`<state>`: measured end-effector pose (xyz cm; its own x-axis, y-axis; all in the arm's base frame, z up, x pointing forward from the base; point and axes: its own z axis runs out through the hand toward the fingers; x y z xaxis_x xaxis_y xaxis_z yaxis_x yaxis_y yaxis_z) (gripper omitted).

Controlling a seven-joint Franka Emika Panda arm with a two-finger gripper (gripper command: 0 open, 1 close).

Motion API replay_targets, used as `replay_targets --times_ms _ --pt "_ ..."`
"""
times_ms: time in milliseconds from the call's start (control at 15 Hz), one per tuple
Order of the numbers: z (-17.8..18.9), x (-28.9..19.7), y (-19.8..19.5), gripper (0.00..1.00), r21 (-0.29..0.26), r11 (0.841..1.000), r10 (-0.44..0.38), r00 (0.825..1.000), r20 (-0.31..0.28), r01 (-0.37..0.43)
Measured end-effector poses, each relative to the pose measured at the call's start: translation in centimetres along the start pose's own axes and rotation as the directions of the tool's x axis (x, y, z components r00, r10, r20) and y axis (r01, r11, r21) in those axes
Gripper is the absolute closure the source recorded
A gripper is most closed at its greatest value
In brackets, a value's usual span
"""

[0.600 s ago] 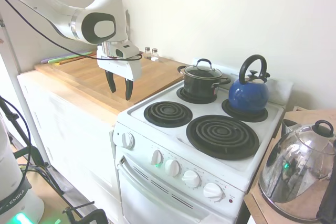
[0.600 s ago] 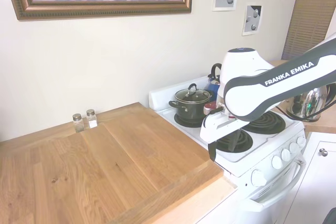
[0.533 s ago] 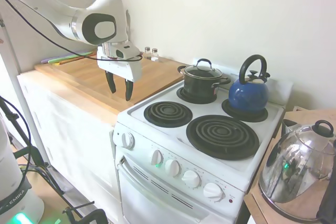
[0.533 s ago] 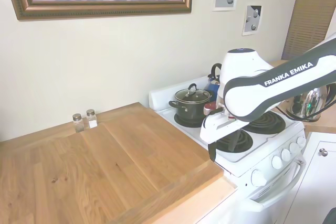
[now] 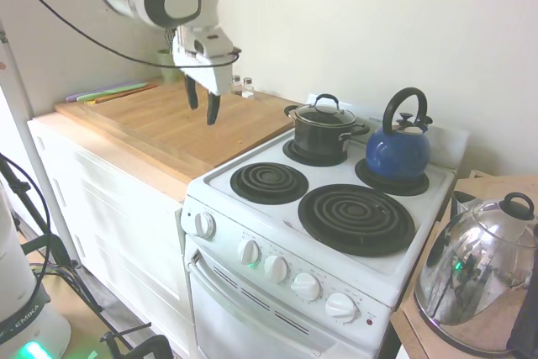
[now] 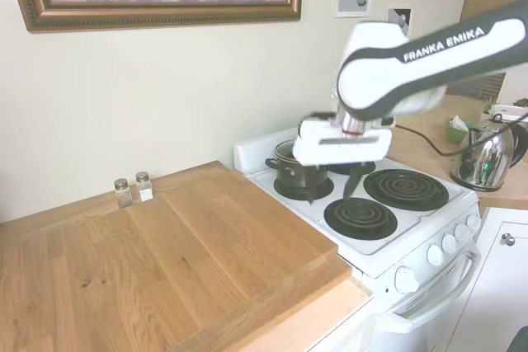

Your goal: Uncover the lid of the pot

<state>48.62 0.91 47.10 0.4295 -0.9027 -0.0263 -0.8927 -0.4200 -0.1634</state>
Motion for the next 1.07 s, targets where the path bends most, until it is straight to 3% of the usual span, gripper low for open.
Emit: replay_targets --times_ms 133,267,400,600,800,933,1000,1067 --pt "-0.8 2.9 -2.5 0.0 0.028 0.993 0.113 0.994 -0.007 -0.112" --pt "-1.0 6.6 -4.8 0.0 0.064 0.969 0.239 0.971 -0.017 -0.238" --pt "-1.0 10.1 -7.1 0.0 0.12 0.929 0.355 0.935 -0.025 -0.349" --pt "-0.7 14.6 -10.8 0.0 0.205 0.85 0.507 0.86 -0.062 -0.486" --pt "-0.2 18.3 -13.4 0.0 0.257 0.779 0.609 0.787 -0.096 -0.572" --pt "-0.1 20.6 -14.5 0.0 0.285 0.743 0.654 0.748 -0.116 -0.605" --pt "0.2 21.5 -14.8 0.0 0.284 0.736 0.664 0.738 -0.122 -0.615" --pt "0.6 22.1 -15.0 1.0 0.273 0.733 0.67 0.731 -0.129 -0.623"
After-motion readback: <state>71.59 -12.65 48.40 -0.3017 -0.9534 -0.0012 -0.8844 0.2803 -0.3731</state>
